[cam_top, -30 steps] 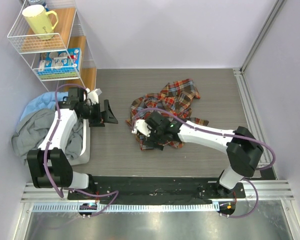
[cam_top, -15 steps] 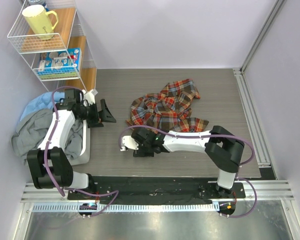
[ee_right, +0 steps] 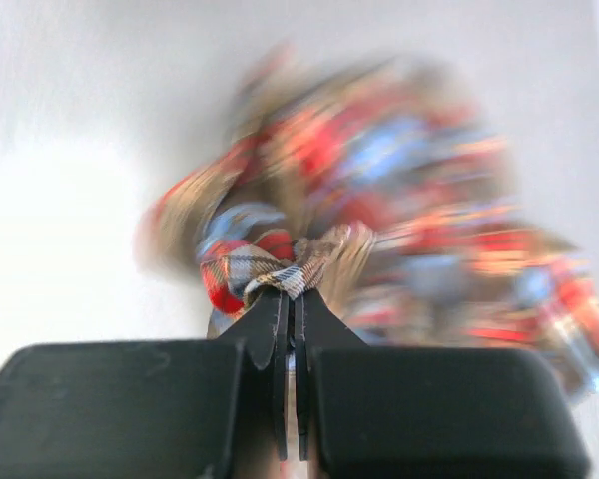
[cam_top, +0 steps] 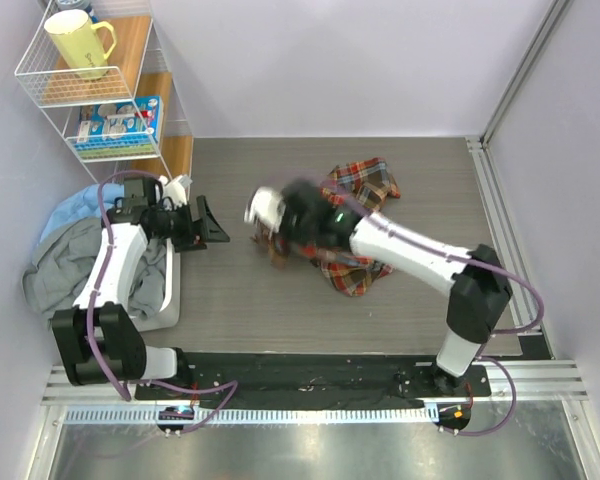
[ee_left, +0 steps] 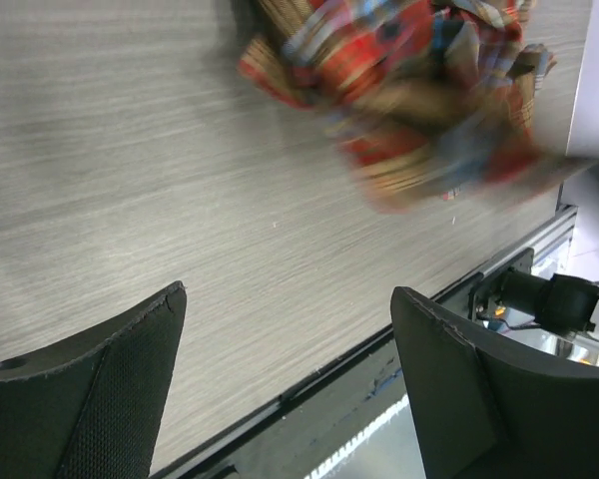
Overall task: Fold and stack the long sleeve shirts
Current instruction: Flatten the shirt out
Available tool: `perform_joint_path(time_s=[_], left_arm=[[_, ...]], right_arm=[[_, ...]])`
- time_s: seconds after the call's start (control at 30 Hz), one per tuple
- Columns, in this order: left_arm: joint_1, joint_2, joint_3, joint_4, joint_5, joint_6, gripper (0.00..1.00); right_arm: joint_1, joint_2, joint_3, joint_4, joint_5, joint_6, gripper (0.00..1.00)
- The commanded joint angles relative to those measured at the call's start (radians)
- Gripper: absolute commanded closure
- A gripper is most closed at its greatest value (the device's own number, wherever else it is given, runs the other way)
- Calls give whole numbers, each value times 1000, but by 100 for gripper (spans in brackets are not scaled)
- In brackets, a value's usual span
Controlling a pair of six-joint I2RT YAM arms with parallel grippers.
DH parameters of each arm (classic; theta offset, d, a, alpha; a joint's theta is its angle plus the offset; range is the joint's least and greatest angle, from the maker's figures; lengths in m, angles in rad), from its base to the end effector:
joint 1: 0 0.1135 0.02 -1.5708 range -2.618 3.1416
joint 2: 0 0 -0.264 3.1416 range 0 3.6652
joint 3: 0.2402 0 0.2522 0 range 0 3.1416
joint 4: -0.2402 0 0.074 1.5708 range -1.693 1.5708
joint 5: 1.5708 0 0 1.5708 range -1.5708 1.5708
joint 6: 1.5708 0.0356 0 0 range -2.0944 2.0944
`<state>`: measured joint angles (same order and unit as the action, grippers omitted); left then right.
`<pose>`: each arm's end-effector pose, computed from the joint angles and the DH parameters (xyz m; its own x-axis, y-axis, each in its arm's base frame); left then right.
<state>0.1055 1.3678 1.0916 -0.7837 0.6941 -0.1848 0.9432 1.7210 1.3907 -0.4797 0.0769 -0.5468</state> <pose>0.2693 0.0056 0.2746 -0.8950 -0.2368 -0.3781 0.0668 0.7668 -0.6384 0.2290 0.3110 0.2725 0.0402 -0.8275 -0.5600 -0.8839 0.2319 -0.4060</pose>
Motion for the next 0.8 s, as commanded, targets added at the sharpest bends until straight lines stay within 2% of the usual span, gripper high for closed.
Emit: perform_joint_path(time_s=[0.0, 0.07, 0.1, 0.17, 0.23, 0.3, 0.33, 0.37, 0.47, 0.63, 0.77], left_arm=[[5, -91, 19, 69, 32, -7, 16], [5, -108, 37, 69, 25, 5, 16], [-3, -111, 48, 61, 22, 16, 16], [-33, -111, 85, 41, -1, 62, 15], [-78, -121, 105, 29, -34, 103, 14], [-199, -127, 103, 58, -126, 125, 12], [-248, -124, 97, 73, -166, 142, 12], [-344, -122, 76, 93, -259, 146, 11], [-475, -70, 56, 184, -367, 136, 9], [-575, 132, 126, 297, -360, 104, 9], [-708, 244, 169, 418, -314, 70, 0]], right_arm=[[-297, -120, 356, -31, -221, 270, 99], [-380, -132, 478, -34, -249, 341, 99], [-479, -136, 508, -33, -290, 384, 99], [-561, -155, 544, -34, -316, 468, 99], [-647, -170, 530, -33, -321, 507, 99], [-704, -202, 470, -28, -313, 521, 99], [-719, -210, 446, -28, -296, 531, 99], [-736, -219, 406, -27, -301, 544, 99], [-817, -262, 329, 1, -350, 602, 99], [-885, -311, 278, 24, -356, 639, 99], [-886, -331, 274, 65, -344, 669, 99]])
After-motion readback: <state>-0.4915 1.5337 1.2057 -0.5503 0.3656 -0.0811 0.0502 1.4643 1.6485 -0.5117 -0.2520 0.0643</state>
